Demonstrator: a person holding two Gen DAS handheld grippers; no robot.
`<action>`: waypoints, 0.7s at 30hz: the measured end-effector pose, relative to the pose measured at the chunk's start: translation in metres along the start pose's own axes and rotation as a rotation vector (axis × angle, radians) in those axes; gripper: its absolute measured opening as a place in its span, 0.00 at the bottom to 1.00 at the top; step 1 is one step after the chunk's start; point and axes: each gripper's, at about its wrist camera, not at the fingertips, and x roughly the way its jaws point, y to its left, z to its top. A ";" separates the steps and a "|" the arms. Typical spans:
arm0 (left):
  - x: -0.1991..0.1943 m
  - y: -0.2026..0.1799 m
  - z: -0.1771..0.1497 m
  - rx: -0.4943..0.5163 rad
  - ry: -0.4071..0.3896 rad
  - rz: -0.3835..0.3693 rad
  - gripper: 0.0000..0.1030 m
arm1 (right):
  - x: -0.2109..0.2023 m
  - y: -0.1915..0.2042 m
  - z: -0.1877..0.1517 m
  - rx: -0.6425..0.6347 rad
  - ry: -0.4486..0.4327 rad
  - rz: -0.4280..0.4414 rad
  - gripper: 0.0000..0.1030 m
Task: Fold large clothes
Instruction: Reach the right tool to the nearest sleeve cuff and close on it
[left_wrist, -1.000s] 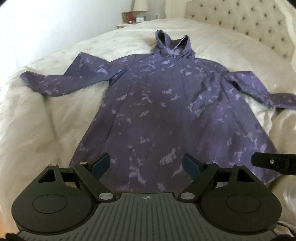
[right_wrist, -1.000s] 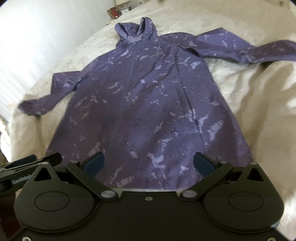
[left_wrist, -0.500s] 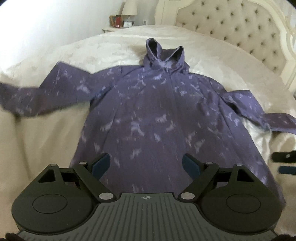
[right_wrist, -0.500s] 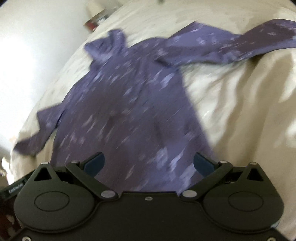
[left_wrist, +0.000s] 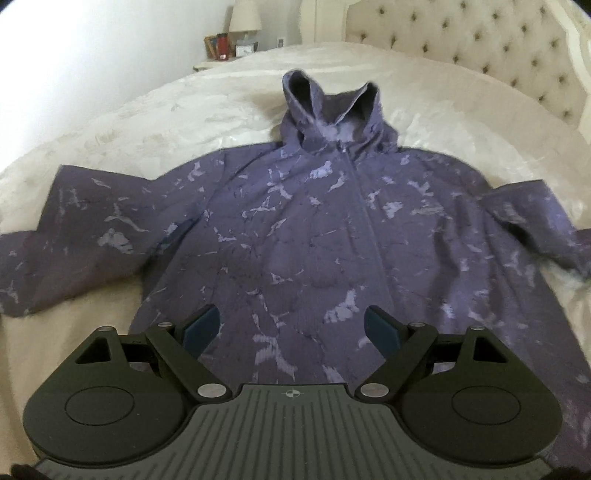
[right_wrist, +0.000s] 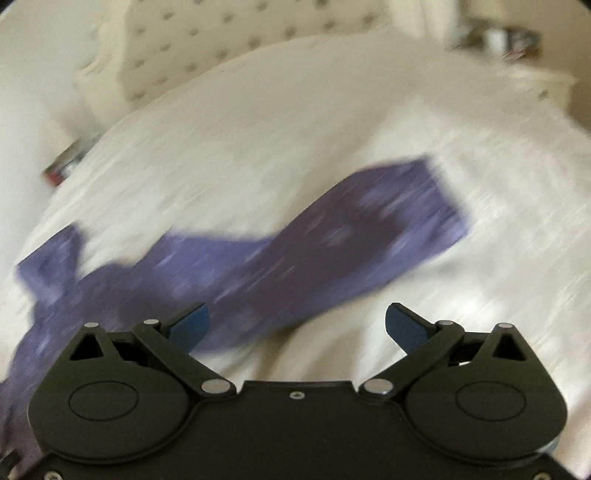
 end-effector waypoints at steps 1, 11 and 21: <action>0.006 0.000 0.001 0.000 0.006 0.001 0.83 | 0.002 -0.008 0.007 0.002 -0.021 -0.027 0.99; 0.057 -0.002 -0.007 0.012 0.101 0.004 0.85 | 0.049 -0.075 0.041 0.124 0.000 -0.073 0.93; 0.069 -0.003 -0.009 0.062 0.149 -0.029 1.00 | 0.046 -0.058 0.046 0.163 0.016 0.039 0.28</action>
